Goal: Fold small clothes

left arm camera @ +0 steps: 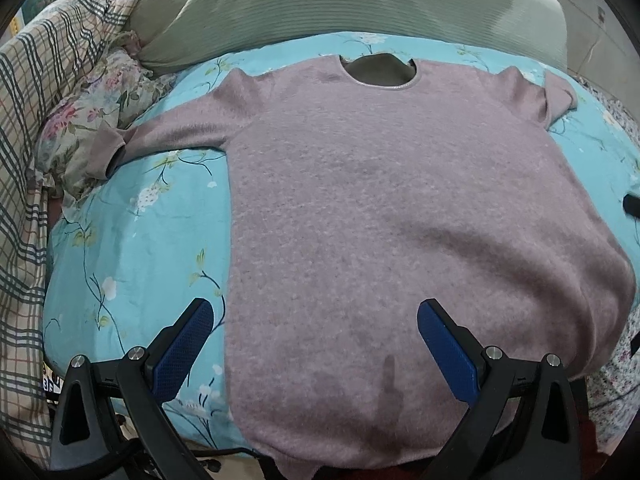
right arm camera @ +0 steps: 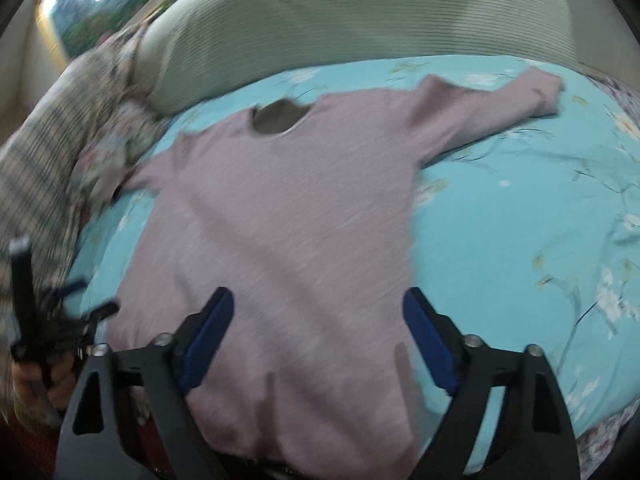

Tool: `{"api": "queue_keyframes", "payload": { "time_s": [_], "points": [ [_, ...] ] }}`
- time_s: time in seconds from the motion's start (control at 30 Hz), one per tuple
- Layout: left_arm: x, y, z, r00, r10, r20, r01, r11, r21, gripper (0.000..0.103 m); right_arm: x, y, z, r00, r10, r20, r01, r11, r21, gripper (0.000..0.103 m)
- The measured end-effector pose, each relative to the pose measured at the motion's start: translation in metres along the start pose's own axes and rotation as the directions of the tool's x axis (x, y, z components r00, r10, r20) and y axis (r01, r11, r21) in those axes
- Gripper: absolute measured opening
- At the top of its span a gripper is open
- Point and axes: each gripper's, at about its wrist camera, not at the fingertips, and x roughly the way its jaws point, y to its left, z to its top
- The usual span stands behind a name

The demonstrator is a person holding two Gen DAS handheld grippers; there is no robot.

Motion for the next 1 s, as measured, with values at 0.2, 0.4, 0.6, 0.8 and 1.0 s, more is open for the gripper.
{"api": "queue_keyframes", "payload": {
  "time_s": [0.2, 0.4, 0.6, 0.8, 1.0],
  "points": [
    [0.015, 0.004, 0.015, 1.0, 0.005, -0.026, -0.006, 1.0, -0.015, 0.102, 0.01, -0.065, 0.068, 0.99, -0.115, 0.079, 0.105, 0.987, 0.12, 0.064],
    [0.029, 0.0, 0.028, 0.999, 0.014, -0.052, -0.015, 1.0, -0.004, 0.102, 0.045, -0.133, 0.145, 0.966, -0.223, 0.127, 0.191, 0.955, 0.227, 0.064],
    [0.048, -0.011, 0.051, 0.997, 0.023, -0.074, -0.022, 1.0, 0.018, 0.102, 0.096, -0.193, 0.213, 0.946, -0.296, 0.129, 0.242, 0.915, 0.323, 0.064],
    [0.074, -0.022, 0.072, 0.992, 0.03, -0.122, -0.027, 0.999, 0.025, 0.102, 0.143, -0.238, 0.267, 0.918, -0.385, 0.097, 0.333, 0.88, 0.337, 0.064],
    [0.096, -0.035, 0.086, 0.986, 0.034, -0.163, -0.028, 0.999, 0.041, 0.102, 0.179, -0.279, 0.29, 0.872, -0.49, 0.012, 0.459, 0.825, 0.33, 0.054]
  ]
}}
